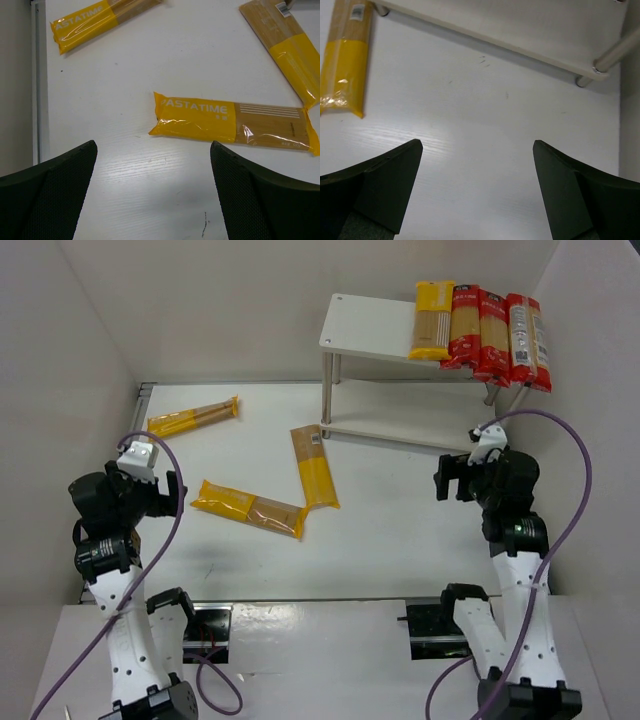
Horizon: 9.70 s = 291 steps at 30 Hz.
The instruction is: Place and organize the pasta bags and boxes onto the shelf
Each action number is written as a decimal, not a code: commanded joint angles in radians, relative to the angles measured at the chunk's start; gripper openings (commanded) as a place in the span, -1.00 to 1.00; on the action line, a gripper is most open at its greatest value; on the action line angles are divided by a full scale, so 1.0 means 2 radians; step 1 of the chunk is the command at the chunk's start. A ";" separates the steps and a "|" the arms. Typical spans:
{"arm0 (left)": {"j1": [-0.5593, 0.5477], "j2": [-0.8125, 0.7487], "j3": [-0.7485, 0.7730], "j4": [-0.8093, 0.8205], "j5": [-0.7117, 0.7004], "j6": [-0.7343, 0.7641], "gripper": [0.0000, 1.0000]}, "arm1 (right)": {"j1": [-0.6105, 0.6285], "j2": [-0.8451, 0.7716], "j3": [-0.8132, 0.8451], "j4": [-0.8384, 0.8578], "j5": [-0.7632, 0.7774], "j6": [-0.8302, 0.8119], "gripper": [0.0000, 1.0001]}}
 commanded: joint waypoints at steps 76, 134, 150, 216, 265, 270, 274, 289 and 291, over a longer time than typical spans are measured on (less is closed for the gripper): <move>0.003 0.011 0.001 0.031 -0.049 -0.021 0.98 | 0.398 0.793 0.447 0.044 0.228 0.265 0.76; 0.003 0.024 0.001 0.031 -0.049 -0.017 0.98 | 0.350 0.692 1.033 -0.170 0.198 0.161 -1.00; 0.003 0.024 0.001 0.031 -0.045 -0.017 0.98 | 0.253 0.752 1.135 -0.121 0.269 0.146 -1.00; 0.003 0.034 0.001 0.026 -0.035 -0.008 0.98 | 0.264 0.689 1.056 -0.126 0.347 0.137 1.00; -0.018 -0.030 0.006 0.017 -0.012 -0.017 0.98 | 0.007 -0.083 0.002 0.046 0.134 0.054 1.00; -0.018 -0.035 0.006 0.017 -0.017 -0.017 0.98 | -0.042 -0.087 0.002 0.037 0.096 0.043 1.00; -0.018 -0.040 0.006 0.017 -0.017 -0.017 0.98 | -0.083 -0.092 0.002 0.027 0.068 0.028 1.00; -0.018 -0.040 0.006 0.017 -0.017 -0.012 0.98 | -0.098 -0.093 0.002 0.022 0.045 0.019 1.00; -0.018 -0.040 0.006 0.017 -0.017 -0.012 0.98 | -0.098 -0.097 0.002 0.022 0.045 0.019 1.00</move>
